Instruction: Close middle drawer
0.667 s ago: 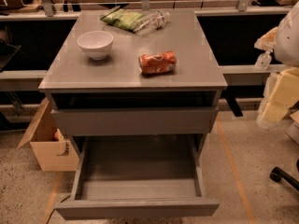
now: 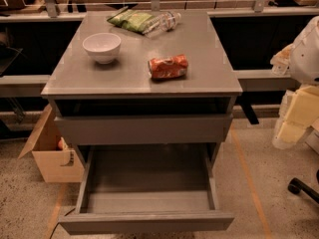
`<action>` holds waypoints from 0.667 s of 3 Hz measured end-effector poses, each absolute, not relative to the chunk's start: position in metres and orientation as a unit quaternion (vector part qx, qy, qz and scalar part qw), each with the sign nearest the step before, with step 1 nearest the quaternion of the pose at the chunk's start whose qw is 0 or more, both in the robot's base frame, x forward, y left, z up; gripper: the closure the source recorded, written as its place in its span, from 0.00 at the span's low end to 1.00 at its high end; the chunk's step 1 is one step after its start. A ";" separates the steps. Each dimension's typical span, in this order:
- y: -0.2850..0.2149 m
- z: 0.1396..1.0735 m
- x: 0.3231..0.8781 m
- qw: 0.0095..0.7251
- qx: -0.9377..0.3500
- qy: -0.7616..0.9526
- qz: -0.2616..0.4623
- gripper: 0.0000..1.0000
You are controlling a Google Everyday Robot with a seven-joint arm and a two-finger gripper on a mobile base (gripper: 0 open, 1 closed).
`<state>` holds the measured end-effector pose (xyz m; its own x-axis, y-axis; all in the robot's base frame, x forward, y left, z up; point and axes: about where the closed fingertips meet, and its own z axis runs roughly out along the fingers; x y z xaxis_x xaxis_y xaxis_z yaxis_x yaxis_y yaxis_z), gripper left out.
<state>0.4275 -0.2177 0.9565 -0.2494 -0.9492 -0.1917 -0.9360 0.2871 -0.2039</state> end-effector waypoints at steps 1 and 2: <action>-0.215 0.914 0.404 0.108 -0.574 0.811 0.014 0.00; -0.216 0.858 0.369 0.090 -0.536 0.835 0.079 0.00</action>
Offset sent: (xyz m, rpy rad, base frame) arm -0.0924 -0.0013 -0.1611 0.2628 0.3465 -0.2141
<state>0.3695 -0.2163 0.8584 -0.4083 -0.8819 -0.2356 -0.9104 0.4122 0.0347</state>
